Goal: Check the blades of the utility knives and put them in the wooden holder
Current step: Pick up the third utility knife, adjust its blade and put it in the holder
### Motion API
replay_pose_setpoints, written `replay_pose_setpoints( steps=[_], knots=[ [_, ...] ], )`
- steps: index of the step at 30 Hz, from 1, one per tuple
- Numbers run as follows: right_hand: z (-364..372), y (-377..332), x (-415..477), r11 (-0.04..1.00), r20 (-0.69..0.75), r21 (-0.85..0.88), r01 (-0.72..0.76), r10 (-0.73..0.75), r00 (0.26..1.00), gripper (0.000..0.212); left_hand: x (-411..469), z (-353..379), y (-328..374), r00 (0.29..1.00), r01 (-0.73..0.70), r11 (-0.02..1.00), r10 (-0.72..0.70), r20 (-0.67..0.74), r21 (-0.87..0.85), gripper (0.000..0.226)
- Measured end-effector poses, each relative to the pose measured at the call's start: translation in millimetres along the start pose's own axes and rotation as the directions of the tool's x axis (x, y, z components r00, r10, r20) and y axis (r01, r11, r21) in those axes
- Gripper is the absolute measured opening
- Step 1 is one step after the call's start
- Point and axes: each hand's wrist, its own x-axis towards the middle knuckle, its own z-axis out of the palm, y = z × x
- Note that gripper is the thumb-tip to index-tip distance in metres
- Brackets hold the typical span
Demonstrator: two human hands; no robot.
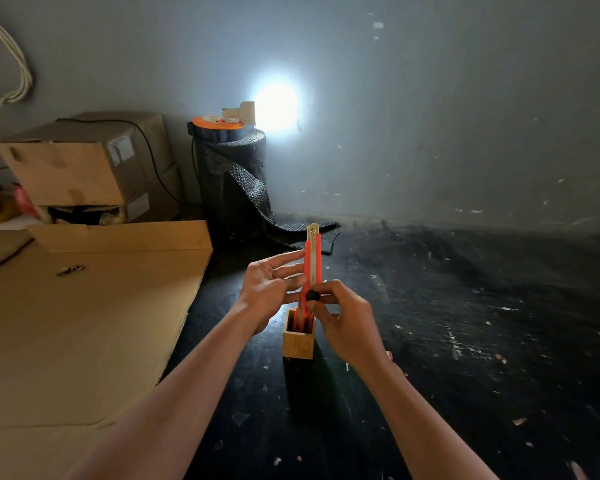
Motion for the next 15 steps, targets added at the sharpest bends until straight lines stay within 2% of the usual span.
replay_pose_setpoints(
  steps=[4, 9, 11, 15],
  knots=[
    [1.7, 3.4, 7.0, 0.996, 0.024, 0.059, -0.063, 0.061, 0.998, 0.028, 2.6, -4.4, -6.7, 1.0, 0.012, 1.0, -0.012, 0.013, -0.015, 0.046],
    [2.3, 10.2, 25.9, 0.972, 0.012, 0.18, -0.151, 0.151, 0.988, 0.054, 8.7, -10.2, -25.1, 0.996, 0.065, 0.996, -0.06, 0.066, -0.067, 0.044],
    [4.9, 15.5, 36.3, 0.971, 0.021, 0.189, -0.147, 0.145, 0.989, 0.049, 11.4, -10.7, -33.9, 0.994, 0.069, 0.995, -0.063, 0.084, -0.076, 0.044],
    [14.4, 31.3, 56.0, 0.947, 0.041, 0.277, -0.164, 0.159, 0.986, 0.027, 24.3, -15.0, -52.5, 0.995, 0.058, 0.998, -0.054, 0.078, -0.041, 0.043]
  ],
)
